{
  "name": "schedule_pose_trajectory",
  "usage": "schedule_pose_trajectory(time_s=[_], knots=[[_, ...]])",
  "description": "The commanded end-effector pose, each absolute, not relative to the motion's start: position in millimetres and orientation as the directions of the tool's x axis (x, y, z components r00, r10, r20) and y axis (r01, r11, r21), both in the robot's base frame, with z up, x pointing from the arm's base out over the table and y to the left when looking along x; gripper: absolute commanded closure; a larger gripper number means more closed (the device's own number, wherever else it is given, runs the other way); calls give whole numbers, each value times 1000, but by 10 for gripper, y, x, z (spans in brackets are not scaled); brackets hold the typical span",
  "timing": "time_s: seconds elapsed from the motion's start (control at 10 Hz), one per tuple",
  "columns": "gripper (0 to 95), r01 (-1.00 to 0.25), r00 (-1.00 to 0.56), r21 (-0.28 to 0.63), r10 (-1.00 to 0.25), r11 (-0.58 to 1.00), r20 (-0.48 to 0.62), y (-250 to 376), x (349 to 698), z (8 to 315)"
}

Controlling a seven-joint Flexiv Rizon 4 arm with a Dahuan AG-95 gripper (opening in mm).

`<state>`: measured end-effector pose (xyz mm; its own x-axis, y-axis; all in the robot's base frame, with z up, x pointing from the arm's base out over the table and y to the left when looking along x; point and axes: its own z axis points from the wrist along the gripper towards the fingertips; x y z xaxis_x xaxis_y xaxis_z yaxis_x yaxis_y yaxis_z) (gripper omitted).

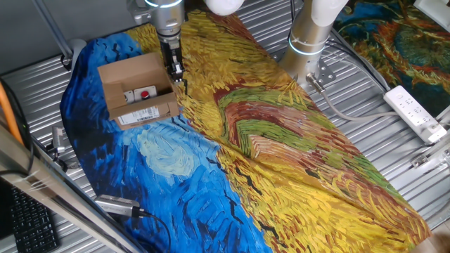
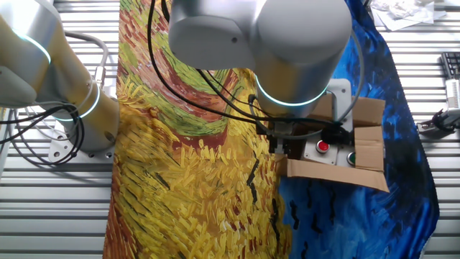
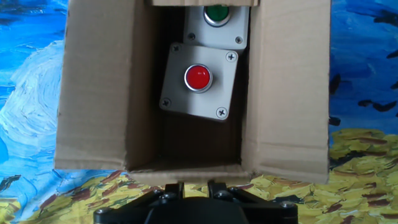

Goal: Open a box

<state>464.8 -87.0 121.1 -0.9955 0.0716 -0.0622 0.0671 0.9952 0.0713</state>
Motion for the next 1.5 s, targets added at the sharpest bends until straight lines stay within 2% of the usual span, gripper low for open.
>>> schedule_pose_trajectory(time_s=[0.1, 0.6, 0.9, 1.2, 1.5], knots=[[760, 72, -995, 71, 76, 995, -62, -846, 4629, 1269], [760, 92, -993, 70, 96, 993, -63, -702, 4514, 1571], [760, 78, -995, 64, 82, 995, -60, -741, 4568, 1709], [760, 69, -996, 62, 72, 996, -52, -751, 4821, 1799], [760, 39, -997, 63, 43, 997, -59, -819, 5237, 1731]])
